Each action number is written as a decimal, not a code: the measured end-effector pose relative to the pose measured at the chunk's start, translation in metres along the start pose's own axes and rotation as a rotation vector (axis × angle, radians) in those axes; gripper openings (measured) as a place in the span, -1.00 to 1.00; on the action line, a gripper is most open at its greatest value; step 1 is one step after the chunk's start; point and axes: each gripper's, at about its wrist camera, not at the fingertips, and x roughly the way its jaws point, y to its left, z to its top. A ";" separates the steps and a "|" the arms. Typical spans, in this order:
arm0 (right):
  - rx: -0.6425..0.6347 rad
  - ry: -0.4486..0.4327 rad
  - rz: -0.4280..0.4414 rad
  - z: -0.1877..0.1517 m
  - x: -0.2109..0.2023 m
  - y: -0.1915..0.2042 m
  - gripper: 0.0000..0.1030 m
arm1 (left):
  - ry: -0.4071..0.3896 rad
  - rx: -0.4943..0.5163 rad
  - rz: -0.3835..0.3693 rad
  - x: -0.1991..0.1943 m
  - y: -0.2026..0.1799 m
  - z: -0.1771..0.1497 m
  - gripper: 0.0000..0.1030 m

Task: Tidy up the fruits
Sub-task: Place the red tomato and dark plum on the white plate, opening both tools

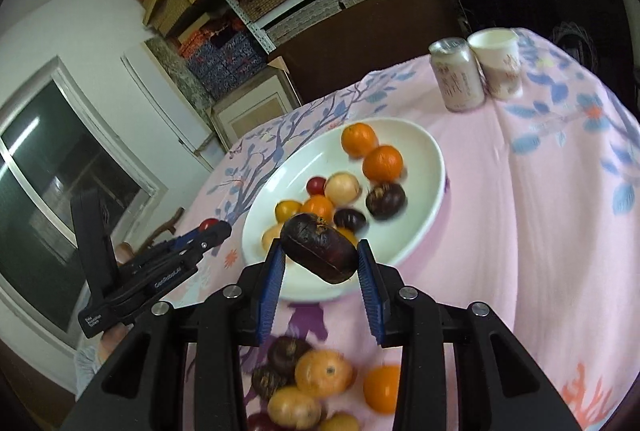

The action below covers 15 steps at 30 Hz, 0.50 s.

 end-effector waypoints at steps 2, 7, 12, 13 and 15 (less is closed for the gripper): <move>-0.021 0.003 -0.037 0.007 0.016 0.000 -0.28 | 0.012 -0.025 -0.007 0.018 0.004 0.009 -0.45; 0.012 -0.014 -0.062 0.004 0.036 -0.018 0.24 | 0.010 -0.081 -0.012 0.045 0.015 0.008 0.29; 0.055 -0.055 -0.034 0.003 0.020 -0.025 0.26 | 0.001 -0.094 -0.017 0.043 0.019 0.009 0.38; 0.061 -0.062 -0.035 0.001 0.015 -0.025 0.33 | -0.004 -0.102 -0.017 0.039 0.020 0.010 0.38; 0.079 -0.083 -0.046 -0.003 0.006 -0.028 0.45 | -0.014 -0.107 -0.005 0.031 0.019 0.008 0.40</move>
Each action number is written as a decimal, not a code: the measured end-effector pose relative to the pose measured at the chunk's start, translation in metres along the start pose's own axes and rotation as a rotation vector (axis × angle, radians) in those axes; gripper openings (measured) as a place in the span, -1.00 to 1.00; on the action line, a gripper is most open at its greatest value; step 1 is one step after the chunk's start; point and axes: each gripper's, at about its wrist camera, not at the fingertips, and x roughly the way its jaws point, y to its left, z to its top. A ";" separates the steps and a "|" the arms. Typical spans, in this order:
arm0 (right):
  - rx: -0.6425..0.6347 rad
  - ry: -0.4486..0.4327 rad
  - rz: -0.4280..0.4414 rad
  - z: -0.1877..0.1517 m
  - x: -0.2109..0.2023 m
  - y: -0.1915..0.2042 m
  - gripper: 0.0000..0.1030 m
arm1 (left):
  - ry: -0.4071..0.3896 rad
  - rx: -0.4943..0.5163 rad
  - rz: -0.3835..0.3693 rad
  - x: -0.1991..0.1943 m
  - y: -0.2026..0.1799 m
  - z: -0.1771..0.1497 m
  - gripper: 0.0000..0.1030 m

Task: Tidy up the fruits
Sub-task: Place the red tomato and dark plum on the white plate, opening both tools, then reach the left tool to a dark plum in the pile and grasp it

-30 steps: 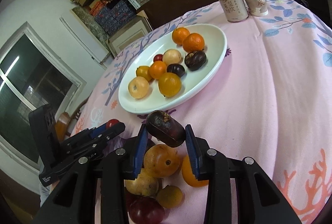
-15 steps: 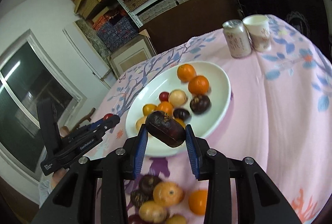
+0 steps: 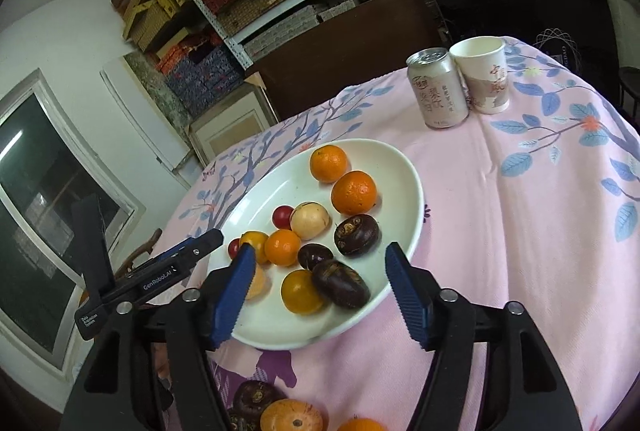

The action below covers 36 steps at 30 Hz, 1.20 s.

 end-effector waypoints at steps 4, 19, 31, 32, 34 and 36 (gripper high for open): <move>0.049 -0.021 0.009 -0.010 -0.017 -0.010 0.53 | -0.006 0.005 -0.005 -0.029 0.001 -0.025 0.58; 0.266 -0.020 0.041 -0.065 -0.060 -0.047 0.76 | 0.044 0.234 0.019 -0.072 -0.063 -0.123 0.71; 0.261 0.012 0.050 -0.064 -0.056 -0.043 0.77 | 0.100 0.269 -0.011 -0.041 -0.082 -0.118 0.84; 0.259 0.014 0.049 -0.064 -0.056 -0.042 0.77 | 0.107 0.260 -0.014 -0.038 -0.081 -0.117 0.85; 0.258 0.016 0.047 -0.064 -0.056 -0.043 0.77 | 0.130 0.236 -0.029 -0.034 -0.073 -0.115 0.90; 0.260 0.015 0.045 -0.064 -0.056 -0.044 0.77 | 0.128 0.232 -0.021 -0.037 -0.065 -0.115 0.92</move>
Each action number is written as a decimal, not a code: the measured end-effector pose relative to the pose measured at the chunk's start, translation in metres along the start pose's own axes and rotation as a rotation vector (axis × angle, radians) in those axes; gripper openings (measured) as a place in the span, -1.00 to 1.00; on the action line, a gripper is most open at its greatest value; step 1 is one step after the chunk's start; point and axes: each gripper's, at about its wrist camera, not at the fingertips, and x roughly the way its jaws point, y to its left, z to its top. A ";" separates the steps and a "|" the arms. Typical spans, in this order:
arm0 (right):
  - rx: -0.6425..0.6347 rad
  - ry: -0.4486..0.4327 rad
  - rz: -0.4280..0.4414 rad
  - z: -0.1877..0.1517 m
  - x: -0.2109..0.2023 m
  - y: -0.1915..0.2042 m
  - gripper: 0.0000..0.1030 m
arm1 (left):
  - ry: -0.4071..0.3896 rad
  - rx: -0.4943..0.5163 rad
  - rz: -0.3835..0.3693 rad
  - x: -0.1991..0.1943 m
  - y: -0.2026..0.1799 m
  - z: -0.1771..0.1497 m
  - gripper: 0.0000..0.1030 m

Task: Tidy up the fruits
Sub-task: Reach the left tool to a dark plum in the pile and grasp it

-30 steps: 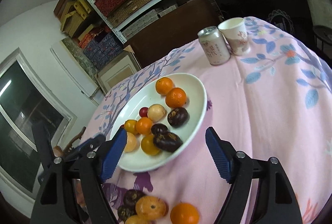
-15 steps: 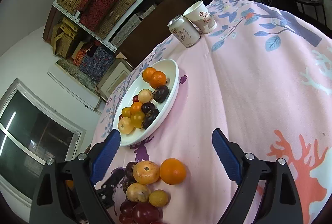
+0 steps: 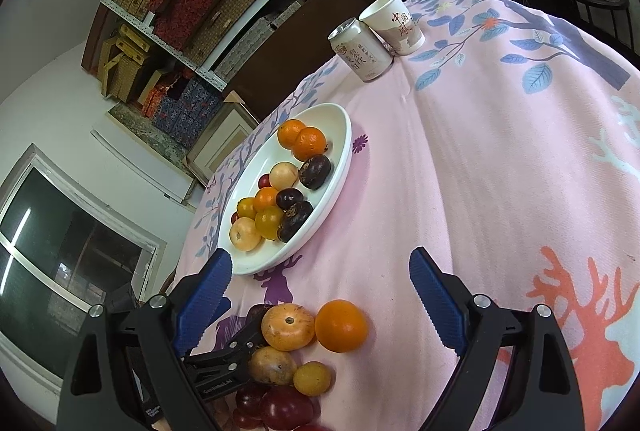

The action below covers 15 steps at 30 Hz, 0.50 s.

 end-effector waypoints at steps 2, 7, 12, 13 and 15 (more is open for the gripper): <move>0.009 -0.003 -0.001 0.001 -0.001 -0.002 0.77 | -0.020 0.011 0.065 -0.011 0.010 -0.005 0.92; 0.022 -0.005 0.004 0.002 -0.001 -0.004 0.77 | -0.040 -0.079 0.168 -0.025 0.055 -0.010 0.92; 0.007 0.000 -0.002 0.001 0.000 -0.002 0.77 | -0.058 -0.200 -0.016 -0.034 0.066 -0.005 0.91; 0.007 0.001 -0.004 0.001 0.000 -0.002 0.77 | -0.050 -0.165 -0.032 -0.032 0.056 -0.004 0.91; 0.010 0.003 -0.005 0.001 0.000 -0.002 0.77 | -0.031 -0.113 -0.043 -0.028 0.040 -0.006 0.91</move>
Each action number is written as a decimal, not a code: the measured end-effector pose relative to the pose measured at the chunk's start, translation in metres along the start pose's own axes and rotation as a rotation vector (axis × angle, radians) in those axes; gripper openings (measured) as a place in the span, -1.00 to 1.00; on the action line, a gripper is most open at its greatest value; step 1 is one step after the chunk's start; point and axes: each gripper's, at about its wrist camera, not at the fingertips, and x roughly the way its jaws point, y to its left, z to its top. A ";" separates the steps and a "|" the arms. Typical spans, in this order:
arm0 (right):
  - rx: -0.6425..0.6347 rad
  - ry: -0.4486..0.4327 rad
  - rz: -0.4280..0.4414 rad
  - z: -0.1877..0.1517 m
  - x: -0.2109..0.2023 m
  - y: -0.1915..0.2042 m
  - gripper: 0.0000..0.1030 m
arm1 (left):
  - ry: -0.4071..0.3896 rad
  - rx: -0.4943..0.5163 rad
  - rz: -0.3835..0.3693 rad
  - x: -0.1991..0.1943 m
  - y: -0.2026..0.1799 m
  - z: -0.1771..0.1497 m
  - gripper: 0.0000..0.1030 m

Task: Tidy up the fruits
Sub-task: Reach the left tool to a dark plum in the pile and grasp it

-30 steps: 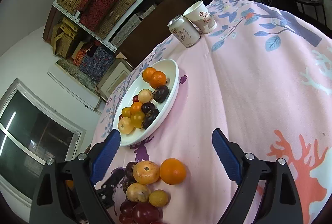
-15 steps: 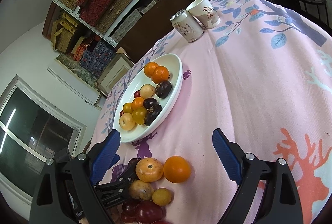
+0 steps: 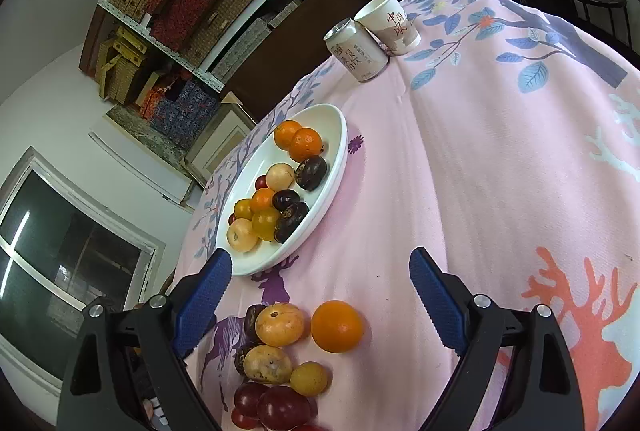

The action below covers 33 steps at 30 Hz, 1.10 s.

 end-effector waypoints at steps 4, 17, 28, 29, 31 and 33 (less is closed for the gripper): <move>-0.001 -0.003 0.001 0.000 -0.001 0.001 0.77 | 0.057 0.039 -0.022 0.016 -0.019 -0.002 0.91; -0.005 0.005 0.009 0.001 -0.002 0.003 0.77 | 0.071 0.106 0.088 0.032 -0.026 -0.001 0.92; -0.023 0.003 0.009 -0.001 -0.003 0.005 0.77 | -0.031 0.083 0.137 0.006 -0.001 -0.005 0.92; -0.031 0.003 0.009 -0.002 -0.003 0.007 0.77 | -0.025 0.096 0.130 0.008 -0.005 -0.005 0.92; -0.051 0.002 0.003 -0.003 -0.002 0.010 0.77 | -0.020 0.113 0.126 0.011 -0.010 -0.006 0.88; -0.067 0.001 -0.006 -0.003 -0.002 0.012 0.77 | -0.007 0.113 0.106 0.014 -0.012 -0.005 0.44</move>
